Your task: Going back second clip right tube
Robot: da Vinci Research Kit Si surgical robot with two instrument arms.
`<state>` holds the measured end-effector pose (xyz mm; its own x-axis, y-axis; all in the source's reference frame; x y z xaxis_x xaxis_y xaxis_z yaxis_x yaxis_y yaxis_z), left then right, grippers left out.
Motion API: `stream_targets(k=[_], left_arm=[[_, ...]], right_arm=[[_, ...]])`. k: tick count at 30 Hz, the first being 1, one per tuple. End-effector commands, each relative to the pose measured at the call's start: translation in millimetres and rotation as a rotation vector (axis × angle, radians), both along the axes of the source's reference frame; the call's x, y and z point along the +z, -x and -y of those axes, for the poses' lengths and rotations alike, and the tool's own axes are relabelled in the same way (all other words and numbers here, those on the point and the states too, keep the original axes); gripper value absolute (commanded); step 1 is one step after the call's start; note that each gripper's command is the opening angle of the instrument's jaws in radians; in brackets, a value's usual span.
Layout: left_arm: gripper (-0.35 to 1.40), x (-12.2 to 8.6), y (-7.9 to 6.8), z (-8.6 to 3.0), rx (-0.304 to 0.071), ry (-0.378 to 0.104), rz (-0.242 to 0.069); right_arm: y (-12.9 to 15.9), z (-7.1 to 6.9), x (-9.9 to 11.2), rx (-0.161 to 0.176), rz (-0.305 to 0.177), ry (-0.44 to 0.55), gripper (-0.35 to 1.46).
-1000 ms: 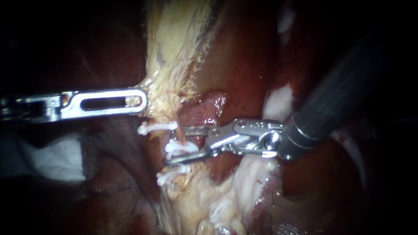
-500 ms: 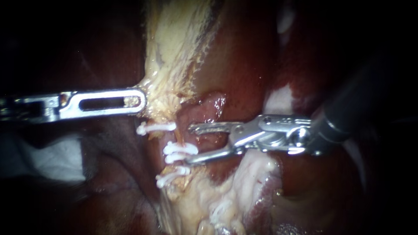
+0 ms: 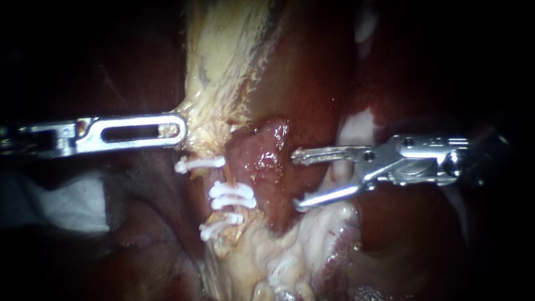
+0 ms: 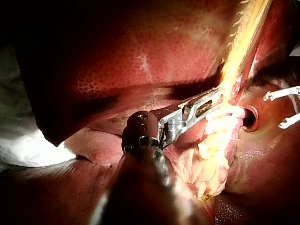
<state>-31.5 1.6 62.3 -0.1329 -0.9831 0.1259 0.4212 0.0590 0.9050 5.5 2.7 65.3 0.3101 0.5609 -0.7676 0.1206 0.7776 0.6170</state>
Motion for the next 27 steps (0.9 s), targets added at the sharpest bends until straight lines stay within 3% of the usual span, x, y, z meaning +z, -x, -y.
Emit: stream_targets(k=[1, 7, 13, 22, 27], left_arm=[[-0.35, 0.0, 0.0, 0.0, 0.0, 0.0, 0.0], [-0.35, 0.3, 0.2, 0.0, -0.001, 0.001, -0.001], [-0.35, 2.4, 1.0, 0.2, 0.004, 0.007, -0.006], [-0.35, 6.5, 4.9, 0.3, 0.032, 0.008, -0.021], [-0.35, 7.9, 5.6, 0.3, 0.044, 0.014, -0.03]], right_arm=[[0.4, -0.1, -0.3, 0.002, 0.001, -0.001, 0.6], [2.1, -0.2, -1.5, -0.004, -0.005, 0.023, 0.6], [2.4, 0.1, -1.8, -0.007, -0.007, 0.029, 0.6], [2.3, 0.3, -1.9, -0.007, -0.008, 0.03, 0.6], [2.3, 0.4, -2.0, -0.007, -0.008, 0.03, 0.6]])
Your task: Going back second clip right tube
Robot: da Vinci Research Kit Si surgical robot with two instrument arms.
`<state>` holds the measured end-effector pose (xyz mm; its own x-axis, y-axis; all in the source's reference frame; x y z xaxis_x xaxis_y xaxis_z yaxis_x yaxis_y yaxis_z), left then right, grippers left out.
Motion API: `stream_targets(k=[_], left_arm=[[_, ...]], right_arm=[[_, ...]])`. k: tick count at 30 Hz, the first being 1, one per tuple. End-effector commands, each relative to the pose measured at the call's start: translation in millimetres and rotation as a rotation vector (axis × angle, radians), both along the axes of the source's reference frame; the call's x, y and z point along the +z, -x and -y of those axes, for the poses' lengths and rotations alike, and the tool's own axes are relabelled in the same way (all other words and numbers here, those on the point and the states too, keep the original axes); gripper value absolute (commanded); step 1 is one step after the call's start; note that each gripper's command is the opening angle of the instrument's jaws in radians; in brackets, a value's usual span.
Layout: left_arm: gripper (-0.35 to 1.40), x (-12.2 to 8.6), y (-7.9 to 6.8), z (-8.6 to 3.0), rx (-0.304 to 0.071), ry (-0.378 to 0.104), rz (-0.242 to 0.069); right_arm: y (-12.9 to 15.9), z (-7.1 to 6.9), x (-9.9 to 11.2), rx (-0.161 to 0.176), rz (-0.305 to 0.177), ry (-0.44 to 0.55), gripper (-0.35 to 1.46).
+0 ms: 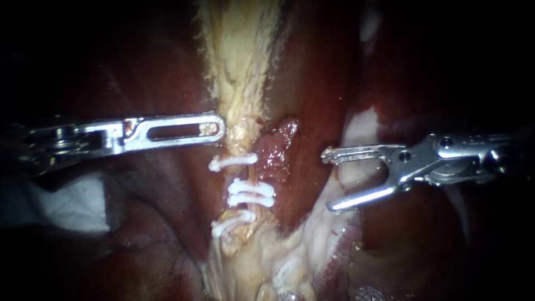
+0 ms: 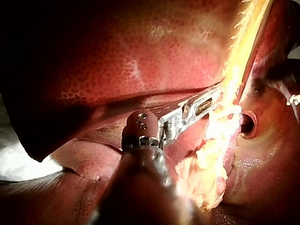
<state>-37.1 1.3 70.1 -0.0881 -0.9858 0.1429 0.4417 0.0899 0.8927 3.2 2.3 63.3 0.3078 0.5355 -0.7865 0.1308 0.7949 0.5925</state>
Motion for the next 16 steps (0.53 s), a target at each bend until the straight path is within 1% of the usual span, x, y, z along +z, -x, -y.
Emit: stream_targets(k=[1, 4, 9, 16], left_arm=[[-0.35, 0.1, 0.0, 0.0, 0.003, -0.001, -0.003], [-0.35, 0.3, 0.0, -0.2, 0.003, 0.0, -0.003], [-0.35, 0.6, 0.4, 0.1, 0.005, 0.0, -0.006], [-0.35, 0.6, 0.4, 0.1, 0.005, 0.0, -0.006]], right_arm=[[0.0, 0.0, 0.0, 0.0, 0.0, 0.0, 0.6], [0.0, 0.0, 0.0, -0.001, -0.001, 0.006, 0.6], [0.0, 0.1, 0.0, -0.001, -0.001, 0.006, 0.6], [-0.1, 0.2, -0.2, 0.0, -0.005, 0.011, 0.6]])
